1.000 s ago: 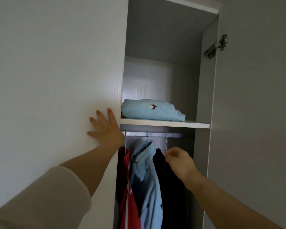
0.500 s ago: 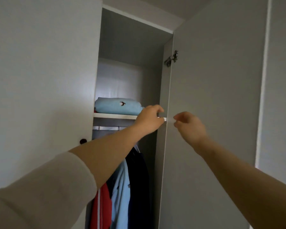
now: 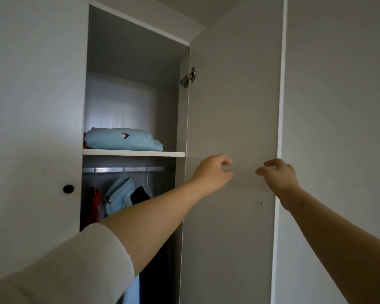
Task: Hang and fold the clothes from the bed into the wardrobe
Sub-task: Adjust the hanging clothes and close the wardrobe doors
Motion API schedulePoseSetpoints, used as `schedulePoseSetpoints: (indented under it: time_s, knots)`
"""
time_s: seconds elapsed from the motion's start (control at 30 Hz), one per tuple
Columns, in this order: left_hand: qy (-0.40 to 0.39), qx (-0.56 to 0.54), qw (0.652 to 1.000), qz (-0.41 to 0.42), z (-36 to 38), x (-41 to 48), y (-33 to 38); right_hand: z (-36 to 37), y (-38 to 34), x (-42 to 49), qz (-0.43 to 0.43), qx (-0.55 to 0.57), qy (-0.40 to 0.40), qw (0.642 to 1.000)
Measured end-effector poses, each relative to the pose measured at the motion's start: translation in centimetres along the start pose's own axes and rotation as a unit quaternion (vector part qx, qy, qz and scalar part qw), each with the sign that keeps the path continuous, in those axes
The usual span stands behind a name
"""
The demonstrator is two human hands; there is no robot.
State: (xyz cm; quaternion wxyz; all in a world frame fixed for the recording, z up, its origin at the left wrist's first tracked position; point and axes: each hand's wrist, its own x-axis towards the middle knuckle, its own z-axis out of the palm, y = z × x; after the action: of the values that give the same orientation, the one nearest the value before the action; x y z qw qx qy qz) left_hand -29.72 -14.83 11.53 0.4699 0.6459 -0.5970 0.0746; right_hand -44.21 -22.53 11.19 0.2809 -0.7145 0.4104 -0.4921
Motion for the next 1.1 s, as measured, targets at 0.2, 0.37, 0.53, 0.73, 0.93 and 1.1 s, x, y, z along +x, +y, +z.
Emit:
schedulePoseSetpoints:
  time_s: [0.2,0.37,0.53,0.73,0.93,1.1]
  knots:
    - [0.016,-0.017,1.000,-0.007,-1.5,-0.9,-1.6,0.2,1.8,0.4,0.018,0.094,0.031,0.995]
    - [0.051,-0.047,0.998,-0.011,-2.4,-2.9,-4.3,1.7,1.7,-1.3,-0.029,0.175,0.093,0.980]
    - [0.129,-0.036,0.991,-0.001,-4.2,-4.7,-6.2,5.4,-0.6,-4.0,-0.092,0.278,-0.004,0.956]
    - [0.255,-0.036,0.966,-0.039,-8.6,-7.9,-9.5,11.1,-3.0,-7.2,-0.154,0.210,-0.168,0.951]
    - [0.258,0.064,0.958,-0.106,-13.1,-11.8,-13.7,18.5,-4.3,-9.3,-0.214,0.021,-0.280,0.936]
    - [0.249,0.170,0.942,-0.146,-16.6,-13.7,-16.8,24.4,-7.1,-10.0,-0.208,0.028,-0.301,0.930]
